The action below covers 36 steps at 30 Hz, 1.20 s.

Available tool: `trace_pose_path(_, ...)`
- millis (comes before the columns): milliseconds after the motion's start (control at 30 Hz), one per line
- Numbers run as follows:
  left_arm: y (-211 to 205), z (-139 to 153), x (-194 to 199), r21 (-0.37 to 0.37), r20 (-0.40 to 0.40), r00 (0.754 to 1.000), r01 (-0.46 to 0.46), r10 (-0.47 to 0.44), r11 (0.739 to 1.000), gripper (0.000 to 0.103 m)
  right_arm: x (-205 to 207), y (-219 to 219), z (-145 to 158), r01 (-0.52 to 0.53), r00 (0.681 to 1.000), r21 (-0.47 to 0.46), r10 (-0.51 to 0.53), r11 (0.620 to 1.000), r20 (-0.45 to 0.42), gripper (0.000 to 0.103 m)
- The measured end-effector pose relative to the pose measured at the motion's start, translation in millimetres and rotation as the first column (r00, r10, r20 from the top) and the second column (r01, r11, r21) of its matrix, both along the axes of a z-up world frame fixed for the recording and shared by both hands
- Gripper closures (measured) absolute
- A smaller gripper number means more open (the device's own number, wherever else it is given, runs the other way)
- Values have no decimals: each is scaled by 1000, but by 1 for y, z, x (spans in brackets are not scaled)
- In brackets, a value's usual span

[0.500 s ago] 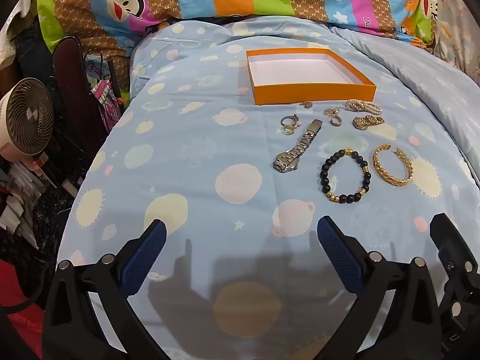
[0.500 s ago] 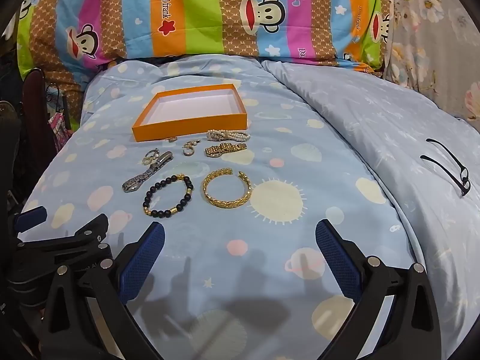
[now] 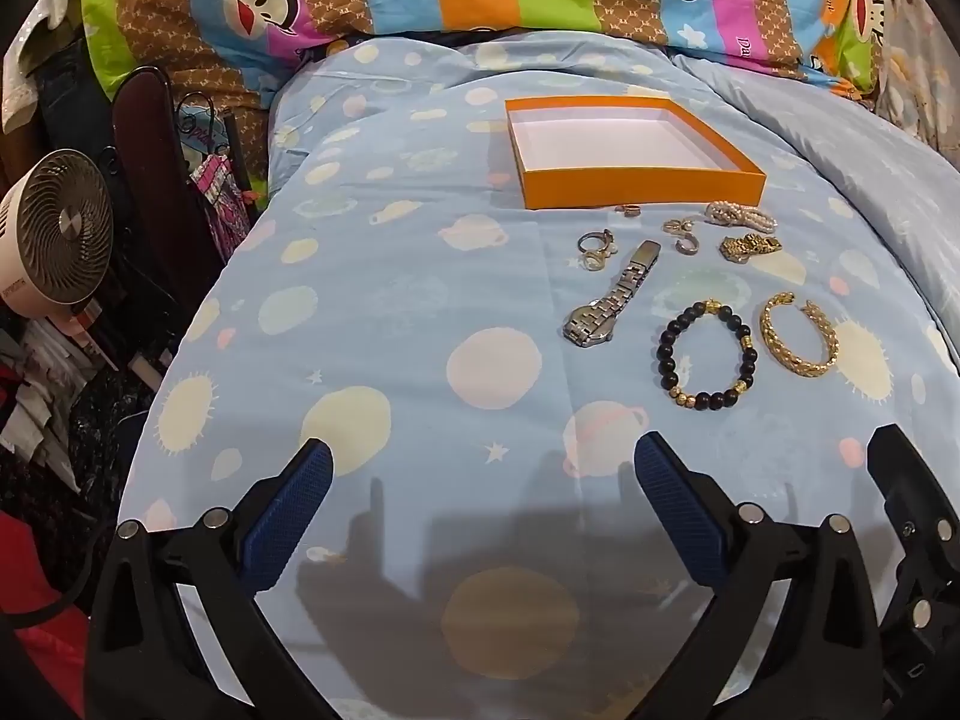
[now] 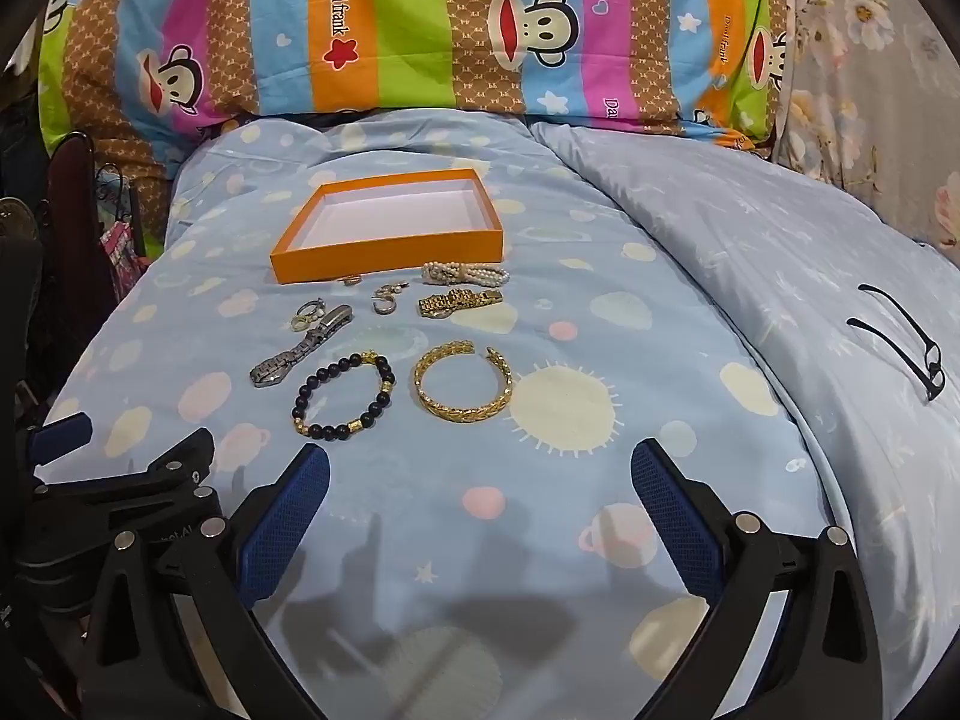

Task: Organize jewelry

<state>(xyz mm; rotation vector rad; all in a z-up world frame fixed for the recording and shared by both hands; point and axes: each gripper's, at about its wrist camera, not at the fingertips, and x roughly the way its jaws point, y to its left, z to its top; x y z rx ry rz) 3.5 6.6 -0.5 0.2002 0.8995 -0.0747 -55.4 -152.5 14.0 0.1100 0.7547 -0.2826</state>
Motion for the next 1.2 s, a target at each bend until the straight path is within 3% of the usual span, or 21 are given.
trace_pose_path(1200, 2, 2, 1, -4, 9, 1000, -17, 17, 1000, 5, 0, -9, -4, -14, 1000, 14, 14, 1000, -1, 5)
